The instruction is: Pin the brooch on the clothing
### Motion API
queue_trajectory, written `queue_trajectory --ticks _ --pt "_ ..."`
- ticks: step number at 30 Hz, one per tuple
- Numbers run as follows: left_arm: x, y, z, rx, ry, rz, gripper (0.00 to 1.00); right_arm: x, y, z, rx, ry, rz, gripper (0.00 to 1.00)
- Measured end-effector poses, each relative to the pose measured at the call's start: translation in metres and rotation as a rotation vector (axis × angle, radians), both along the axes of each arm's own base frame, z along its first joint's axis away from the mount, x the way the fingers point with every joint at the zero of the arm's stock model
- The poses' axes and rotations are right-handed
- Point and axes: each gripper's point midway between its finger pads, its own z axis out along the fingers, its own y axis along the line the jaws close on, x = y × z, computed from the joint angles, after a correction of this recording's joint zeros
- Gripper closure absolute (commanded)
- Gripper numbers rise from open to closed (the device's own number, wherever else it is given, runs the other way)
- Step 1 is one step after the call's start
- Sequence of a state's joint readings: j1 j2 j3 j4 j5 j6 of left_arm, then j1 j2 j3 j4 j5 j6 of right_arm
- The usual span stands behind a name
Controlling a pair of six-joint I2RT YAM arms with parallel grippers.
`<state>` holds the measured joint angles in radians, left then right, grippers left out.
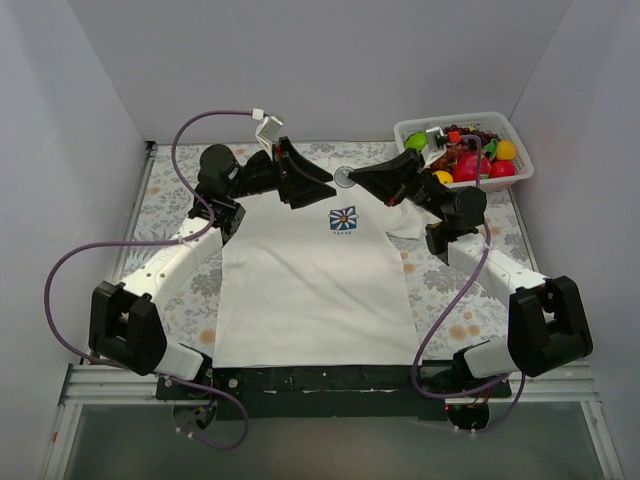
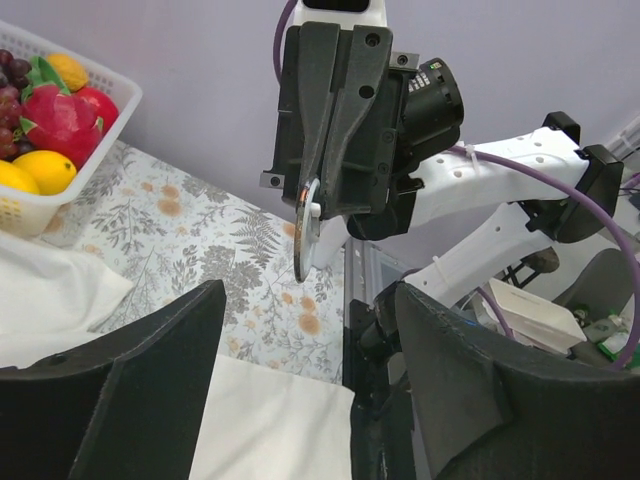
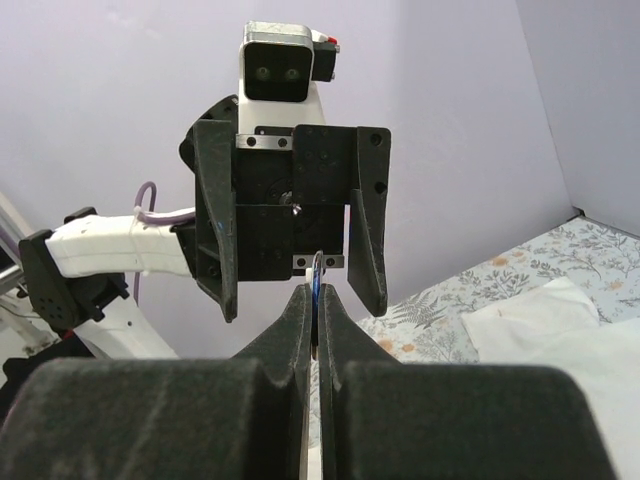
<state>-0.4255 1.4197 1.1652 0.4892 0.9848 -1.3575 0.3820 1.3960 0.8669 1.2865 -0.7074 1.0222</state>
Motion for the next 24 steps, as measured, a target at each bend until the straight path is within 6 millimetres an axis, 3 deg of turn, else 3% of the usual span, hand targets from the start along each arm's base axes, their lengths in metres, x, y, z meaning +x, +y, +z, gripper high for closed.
queue_trajectory --ticks 5,11,16,20,24 --pt "0.005 -0.003 -0.003 -0.012 0.023 -0.01 0.46 0.001 0.0 0.001 0.007 0.011 0.001 0.99" --pt "0.013 -0.008 -0.009 -0.017 0.051 -0.017 0.48 0.006 0.002 -0.008 0.003 0.049 0.01 0.99" --pt "0.015 -0.009 -0.006 -0.025 0.054 -0.02 0.69 0.01 0.004 -0.013 0.0 0.079 0.018 0.99" --pt "0.015 -0.009 0.002 -0.038 0.039 -0.022 1.0 0.011 0.005 -0.015 0.0 0.088 0.02 0.99" --pt "0.019 -0.01 0.0 -0.038 0.046 -0.015 1.0 0.01 0.005 -0.014 0.003 0.081 0.022 0.98"
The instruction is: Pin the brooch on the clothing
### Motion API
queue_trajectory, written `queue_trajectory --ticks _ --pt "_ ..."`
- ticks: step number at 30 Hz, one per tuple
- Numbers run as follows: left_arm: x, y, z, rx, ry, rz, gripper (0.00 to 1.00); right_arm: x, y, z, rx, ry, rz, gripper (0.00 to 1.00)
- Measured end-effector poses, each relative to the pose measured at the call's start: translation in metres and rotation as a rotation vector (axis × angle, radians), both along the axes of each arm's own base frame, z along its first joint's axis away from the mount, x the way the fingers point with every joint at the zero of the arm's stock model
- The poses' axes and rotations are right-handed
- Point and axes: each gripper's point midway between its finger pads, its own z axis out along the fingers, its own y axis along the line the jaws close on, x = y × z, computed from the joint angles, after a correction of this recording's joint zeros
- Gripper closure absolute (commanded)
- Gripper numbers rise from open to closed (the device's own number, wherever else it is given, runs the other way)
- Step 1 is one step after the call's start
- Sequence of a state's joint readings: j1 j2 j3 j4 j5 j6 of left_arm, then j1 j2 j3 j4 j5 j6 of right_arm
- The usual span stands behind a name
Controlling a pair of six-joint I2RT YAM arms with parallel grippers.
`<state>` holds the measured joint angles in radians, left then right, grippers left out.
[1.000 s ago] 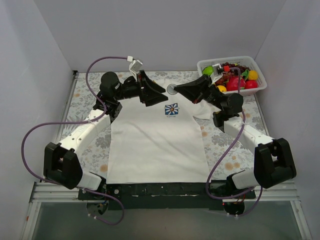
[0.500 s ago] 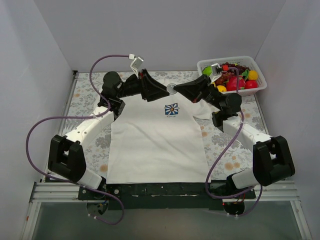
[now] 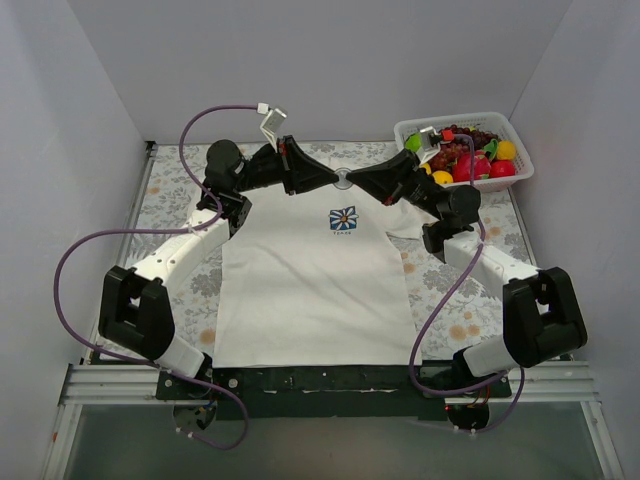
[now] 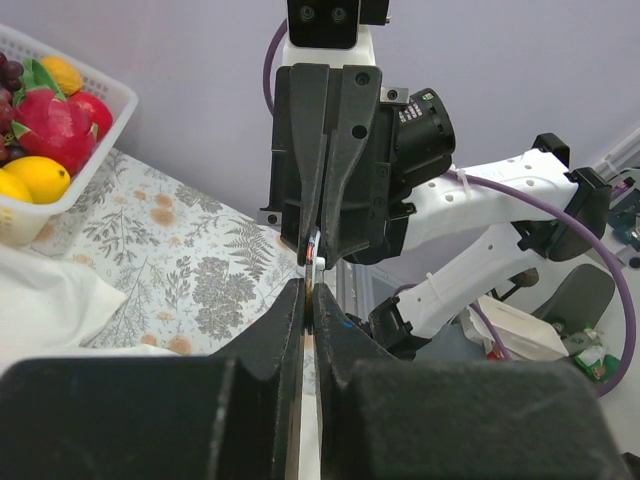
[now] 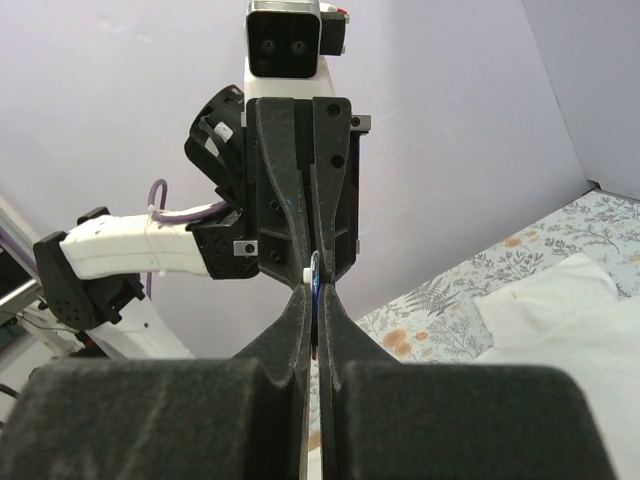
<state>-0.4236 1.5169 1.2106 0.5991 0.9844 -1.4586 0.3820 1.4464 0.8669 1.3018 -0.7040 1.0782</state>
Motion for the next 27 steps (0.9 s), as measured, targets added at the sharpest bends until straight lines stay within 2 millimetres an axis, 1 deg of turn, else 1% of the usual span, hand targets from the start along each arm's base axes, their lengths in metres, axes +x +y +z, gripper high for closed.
queue_trajectory --ticks 2,3,5,6,9,11,14,16,18,20,23,27 --pt "0.0 0.0 0.0 0.0 -0.001 0.001 1.0 0.0 0.0 0.0 -0.002 -0.001 0.002 0.91" --pt "0.0 0.0 0.0 0.0 -0.002 0.002 1.0 0.0 0.0 0.0 -0.002 -0.002 0.003 0.8" --pt "0.001 0.0 -0.001 0.004 -0.002 0.004 1.0 -0.001 0.0 0.0 -0.004 -0.003 0.004 0.7" --pt "0.001 0.0 -0.002 0.006 -0.001 0.008 1.0 -0.001 0.0 -0.001 -0.006 -0.006 0.005 0.62" --pt "0.004 0.0 -0.005 0.021 0.001 0.022 1.0 -0.002 0.001 -0.001 -0.011 -0.015 0.007 0.54" --pt "0.005 0.0 -0.007 0.032 0.003 0.032 1.0 -0.003 0.001 -0.001 -0.014 -0.022 0.009 0.54" --pt "0.007 0.001 -0.009 0.043 0.005 0.043 1.0 -0.004 0.001 -0.002 -0.021 -0.03 0.014 0.58" --pt "0.007 0.001 -0.009 0.045 0.003 0.045 1.0 -0.005 0.002 -0.001 -0.025 -0.037 0.019 0.63" --pt "0.006 0.001 -0.007 0.043 -0.003 0.046 1.0 -0.005 0.002 -0.001 -0.028 -0.043 0.023 0.71" --pt "0.004 0.001 -0.005 0.041 -0.006 0.044 1.0 -0.005 0.002 -0.001 -0.029 -0.042 0.026 0.74" --pt "0.004 0.002 -0.005 0.041 -0.008 0.042 1.0 -0.002 0.004 -0.003 -0.03 -0.024 0.035 0.75" --pt "0.004 0.002 -0.005 0.04 -0.007 0.043 1.0 0.001 0.007 -0.012 -0.041 0.009 0.057 0.76"
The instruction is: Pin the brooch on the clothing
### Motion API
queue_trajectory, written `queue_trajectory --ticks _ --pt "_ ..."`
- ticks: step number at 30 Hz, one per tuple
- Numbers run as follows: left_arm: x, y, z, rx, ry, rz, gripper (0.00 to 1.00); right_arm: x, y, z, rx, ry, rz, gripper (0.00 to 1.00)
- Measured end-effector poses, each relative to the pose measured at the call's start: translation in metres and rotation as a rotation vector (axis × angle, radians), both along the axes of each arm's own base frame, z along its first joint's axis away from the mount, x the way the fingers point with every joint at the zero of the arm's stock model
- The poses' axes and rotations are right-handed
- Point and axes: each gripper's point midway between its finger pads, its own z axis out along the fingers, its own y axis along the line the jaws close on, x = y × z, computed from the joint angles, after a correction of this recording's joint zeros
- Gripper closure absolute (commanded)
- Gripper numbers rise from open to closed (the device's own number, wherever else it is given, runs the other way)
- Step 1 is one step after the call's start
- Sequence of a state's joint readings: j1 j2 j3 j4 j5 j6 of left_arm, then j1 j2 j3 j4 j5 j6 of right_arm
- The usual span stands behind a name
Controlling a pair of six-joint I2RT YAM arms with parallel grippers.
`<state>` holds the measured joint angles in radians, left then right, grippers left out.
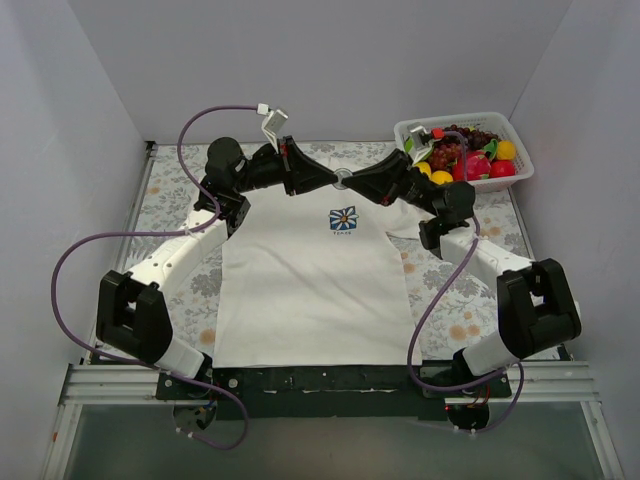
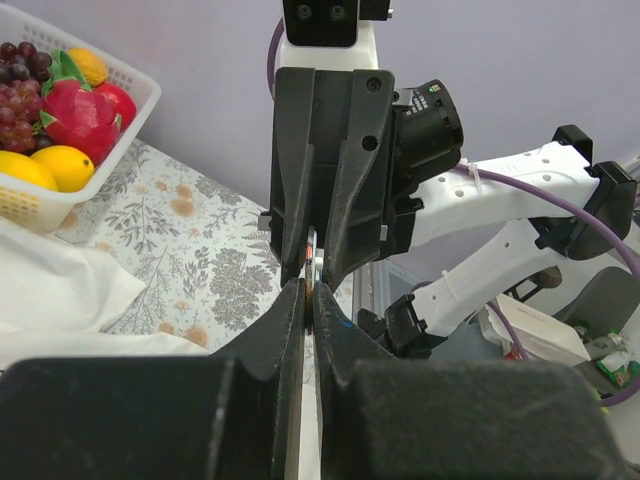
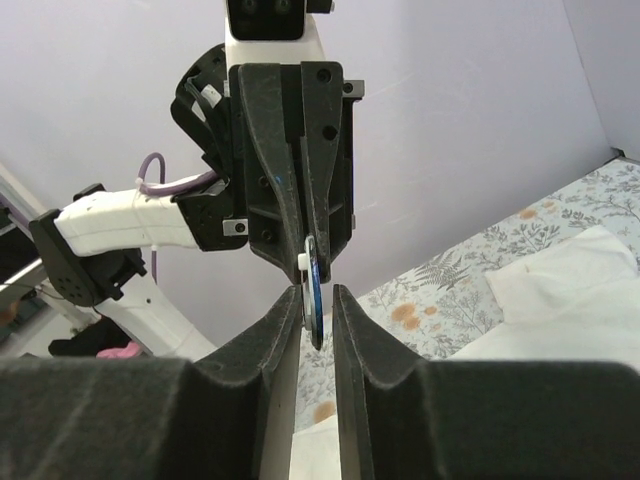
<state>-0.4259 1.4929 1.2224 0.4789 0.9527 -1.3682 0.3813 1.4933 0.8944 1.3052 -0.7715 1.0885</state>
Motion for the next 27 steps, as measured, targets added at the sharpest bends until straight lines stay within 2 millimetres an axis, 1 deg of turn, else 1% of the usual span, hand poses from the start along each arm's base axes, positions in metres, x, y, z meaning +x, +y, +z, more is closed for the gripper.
queue_trajectory --ticks 2,3,5,9,13,17,27 --pt "0.0 0.0 0.0 0.0 0.0 0.0 1.0 0.0 0.001 -0.003 -0.005 0.012 0.009 0.81" --pt "0.0 0.0 0.0 0.0 0.0 0.001 1.0 0.0 0.002 -0.004 -0.007 0.015 0.013 0.86" --pt "0.001 0.0 0.0 -0.001 0.0 0.004 1.0 0.0 0.002 -0.004 -0.009 0.016 0.02 0.89" --pt "0.001 0.0 0.001 -0.001 -0.001 0.004 1.0 -0.002 0.002 -0.002 -0.008 0.015 0.028 0.99" --pt "0.002 0.001 0.002 0.004 -0.01 0.006 1.0 -0.001 0.004 -0.001 -0.012 0.01 0.04 0.99" --pt "0.006 0.002 0.007 0.018 -0.04 0.024 1.0 0.004 0.006 0.004 -0.023 0.01 0.046 0.99" --pt "0.032 0.007 0.018 0.116 -0.124 0.174 1.0 0.034 0.016 0.012 -0.171 0.075 -0.007 0.99"
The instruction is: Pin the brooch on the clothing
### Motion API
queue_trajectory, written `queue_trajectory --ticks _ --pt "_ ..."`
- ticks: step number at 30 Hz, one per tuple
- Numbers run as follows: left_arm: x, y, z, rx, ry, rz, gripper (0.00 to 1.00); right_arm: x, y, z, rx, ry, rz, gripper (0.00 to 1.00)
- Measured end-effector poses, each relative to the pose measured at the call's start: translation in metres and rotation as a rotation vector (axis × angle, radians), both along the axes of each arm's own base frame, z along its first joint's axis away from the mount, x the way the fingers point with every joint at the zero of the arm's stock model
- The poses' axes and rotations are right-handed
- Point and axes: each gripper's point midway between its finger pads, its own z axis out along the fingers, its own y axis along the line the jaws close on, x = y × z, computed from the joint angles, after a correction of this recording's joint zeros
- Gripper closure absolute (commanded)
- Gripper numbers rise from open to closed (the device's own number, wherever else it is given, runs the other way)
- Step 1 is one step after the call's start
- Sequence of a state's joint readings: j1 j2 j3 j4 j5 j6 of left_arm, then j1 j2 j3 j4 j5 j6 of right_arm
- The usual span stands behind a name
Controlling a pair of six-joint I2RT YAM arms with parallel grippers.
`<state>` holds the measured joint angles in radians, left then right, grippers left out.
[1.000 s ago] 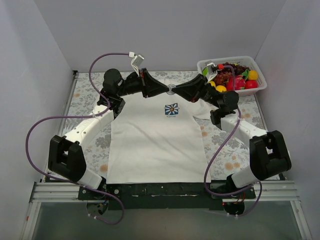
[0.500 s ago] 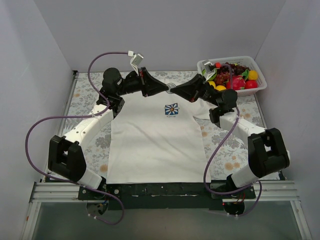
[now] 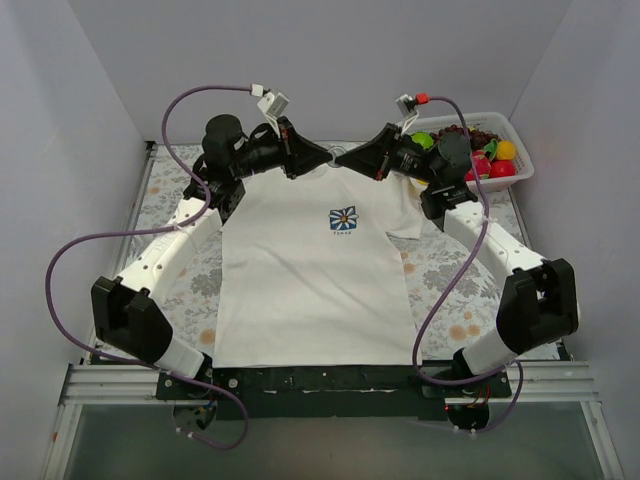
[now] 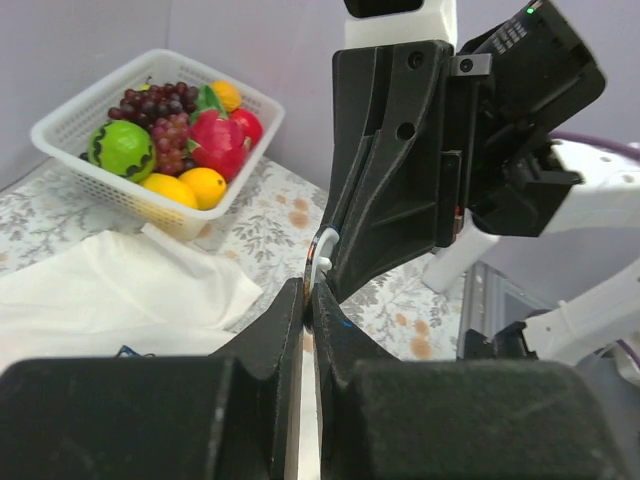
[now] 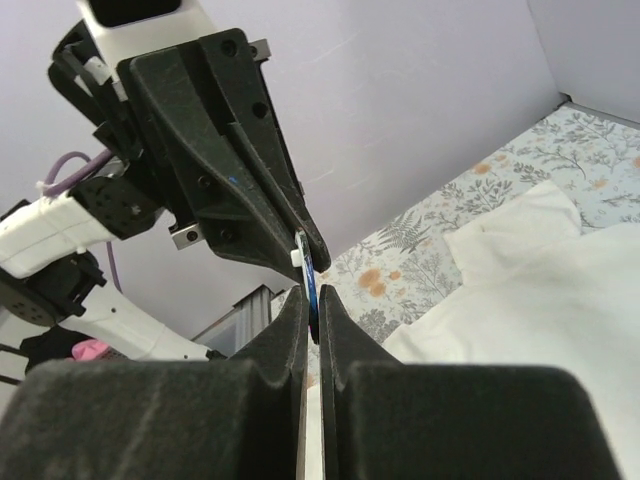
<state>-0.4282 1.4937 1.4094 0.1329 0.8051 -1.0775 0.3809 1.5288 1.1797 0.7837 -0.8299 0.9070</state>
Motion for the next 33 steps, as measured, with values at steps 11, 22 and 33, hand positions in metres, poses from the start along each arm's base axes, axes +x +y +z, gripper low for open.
queue_trajectory --ticks 11,22,33 --pt "0.009 -0.002 -0.013 0.126 -0.036 0.092 1.0 0.008 0.001 -0.014 -0.115 0.053 -0.008 0.99" --pt "0.01 -0.003 -0.019 0.147 -0.021 0.115 1.0 0.007 0.0 -0.02 -0.182 -0.033 0.022 0.87" --pt "-0.002 -0.013 -0.015 0.13 -0.02 0.072 1.0 -0.001 -0.003 -0.027 -0.207 -0.144 0.049 0.55"
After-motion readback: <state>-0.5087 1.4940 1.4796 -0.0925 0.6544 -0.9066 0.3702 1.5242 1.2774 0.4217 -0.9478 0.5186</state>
